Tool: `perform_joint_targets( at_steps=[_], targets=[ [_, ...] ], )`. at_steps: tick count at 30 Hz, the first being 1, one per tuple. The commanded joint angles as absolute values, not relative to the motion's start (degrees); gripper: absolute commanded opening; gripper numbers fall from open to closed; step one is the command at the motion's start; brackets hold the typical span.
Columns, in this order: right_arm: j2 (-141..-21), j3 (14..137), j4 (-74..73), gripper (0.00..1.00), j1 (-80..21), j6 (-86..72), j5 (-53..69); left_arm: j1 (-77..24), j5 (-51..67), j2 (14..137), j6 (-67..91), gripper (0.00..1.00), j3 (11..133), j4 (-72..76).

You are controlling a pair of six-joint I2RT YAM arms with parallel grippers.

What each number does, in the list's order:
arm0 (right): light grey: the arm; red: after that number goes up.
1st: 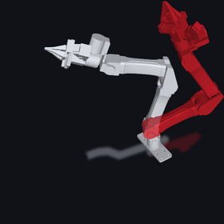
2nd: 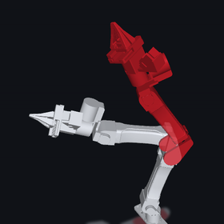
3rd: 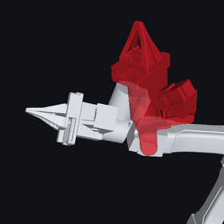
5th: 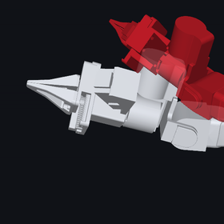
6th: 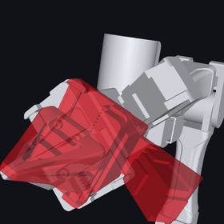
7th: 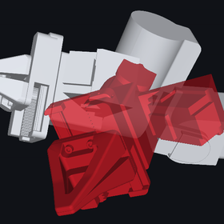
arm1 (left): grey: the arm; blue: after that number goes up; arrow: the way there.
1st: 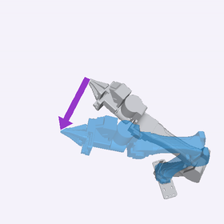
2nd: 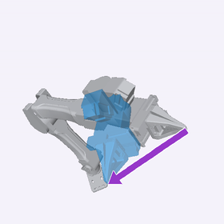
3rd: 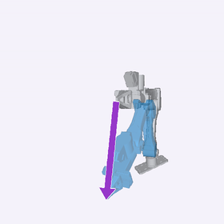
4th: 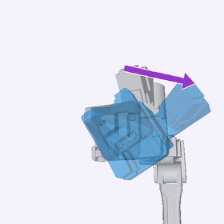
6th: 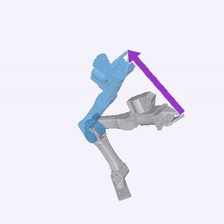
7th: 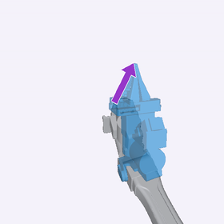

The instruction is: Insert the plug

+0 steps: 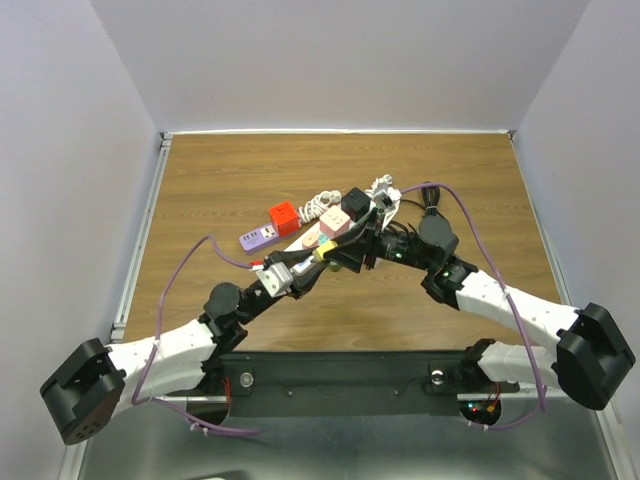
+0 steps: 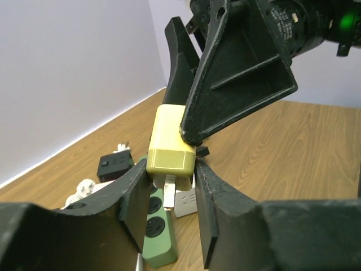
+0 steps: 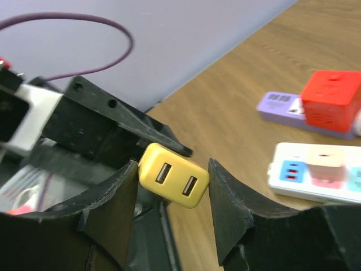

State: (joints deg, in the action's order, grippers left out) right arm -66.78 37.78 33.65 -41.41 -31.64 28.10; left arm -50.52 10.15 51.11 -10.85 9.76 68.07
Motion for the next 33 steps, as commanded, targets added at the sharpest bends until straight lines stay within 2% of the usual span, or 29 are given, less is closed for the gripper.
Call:
perform_joint_targets(
  at_steps=[1, 6, 9, 21, 28, 33],
  targets=[
    [-67.76, 40.96, 36.56, 0.00, -38.33, -28.30, 21.18, -50.63, 12.99, 47.73, -11.16, 0.57, 9.93, 67.59],
    [-67.41, 41.40, 36.56, 0.01, -36.83, -27.25, 20.66, -50.62, 13.45, 47.46, -11.07, 0.60, 10.02, 66.53],
    [-66.01, 41.22, 36.48, 0.00, -36.30, -26.02, 19.78, -50.62, 13.62, 48.34, -10.99, 0.68, 10.55, 65.74],
    [-56.96, 36.39, 30.32, 0.00, -34.98, -15.13, 11.78, -50.01, 6.51, 50.19, -7.74, 0.69, 12.65, 63.11],
    [-63.26, 35.07, 30.06, 0.01, -32.96, -9.32, 9.05, -47.99, -4.37, 48.26, -1.51, 0.72, 15.99, 54.60],
    [-70.13, 36.03, 30.50, 0.01, -32.61, -6.33, 10.81, -46.06, -7.73, 45.97, 2.46, 0.74, 16.00, 51.51]
  ],
)
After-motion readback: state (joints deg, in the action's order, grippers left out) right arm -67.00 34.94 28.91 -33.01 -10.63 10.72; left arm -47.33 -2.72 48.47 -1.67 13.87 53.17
